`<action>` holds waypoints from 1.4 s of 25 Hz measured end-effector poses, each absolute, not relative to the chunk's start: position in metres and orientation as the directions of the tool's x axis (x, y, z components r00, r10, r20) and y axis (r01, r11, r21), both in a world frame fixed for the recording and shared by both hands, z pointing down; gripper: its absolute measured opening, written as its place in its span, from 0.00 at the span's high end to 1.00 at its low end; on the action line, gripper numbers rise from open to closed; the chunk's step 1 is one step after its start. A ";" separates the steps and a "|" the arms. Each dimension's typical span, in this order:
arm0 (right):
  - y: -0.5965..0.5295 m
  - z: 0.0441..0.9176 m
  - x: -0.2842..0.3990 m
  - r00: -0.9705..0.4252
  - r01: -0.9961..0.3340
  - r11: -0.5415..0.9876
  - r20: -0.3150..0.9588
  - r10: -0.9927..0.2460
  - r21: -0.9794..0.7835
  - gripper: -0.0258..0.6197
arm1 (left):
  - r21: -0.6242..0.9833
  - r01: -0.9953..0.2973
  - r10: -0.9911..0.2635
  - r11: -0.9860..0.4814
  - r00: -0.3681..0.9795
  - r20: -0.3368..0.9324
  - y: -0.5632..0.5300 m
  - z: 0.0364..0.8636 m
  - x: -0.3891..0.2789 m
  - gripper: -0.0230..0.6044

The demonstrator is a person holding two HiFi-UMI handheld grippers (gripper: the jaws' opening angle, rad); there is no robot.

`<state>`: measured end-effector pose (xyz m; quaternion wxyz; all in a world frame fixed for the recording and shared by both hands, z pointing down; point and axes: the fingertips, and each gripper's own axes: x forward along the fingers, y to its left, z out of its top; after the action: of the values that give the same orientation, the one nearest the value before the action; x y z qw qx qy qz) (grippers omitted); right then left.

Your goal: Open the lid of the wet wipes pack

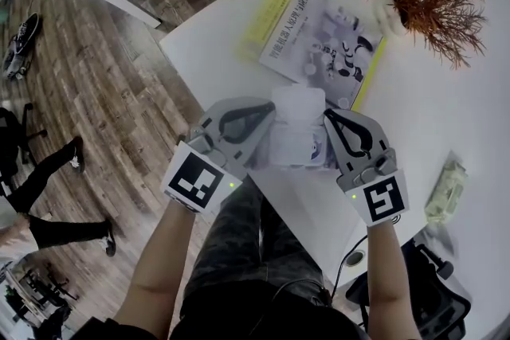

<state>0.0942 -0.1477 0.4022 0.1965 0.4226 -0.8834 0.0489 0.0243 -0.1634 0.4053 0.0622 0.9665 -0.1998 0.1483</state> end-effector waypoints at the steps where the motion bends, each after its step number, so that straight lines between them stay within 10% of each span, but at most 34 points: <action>1: -0.147 0.402 0.094 -0.567 -0.765 0.639 0.387 -0.727 0.080 0.93 | 0.061 -0.407 -0.370 -0.911 0.875 0.312 -0.162 0.405 0.024 0.94; 35: -0.047 0.364 0.074 -0.646 -0.729 0.684 0.311 -0.697 0.017 0.93 | 0.129 -0.498 -0.465 -0.857 0.857 0.221 -0.065 0.368 0.020 0.94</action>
<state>0.0741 -0.0466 0.3637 0.1480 0.3937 -0.9056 0.0549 0.0199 -0.0650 0.3677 0.0911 0.9594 -0.2510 0.0912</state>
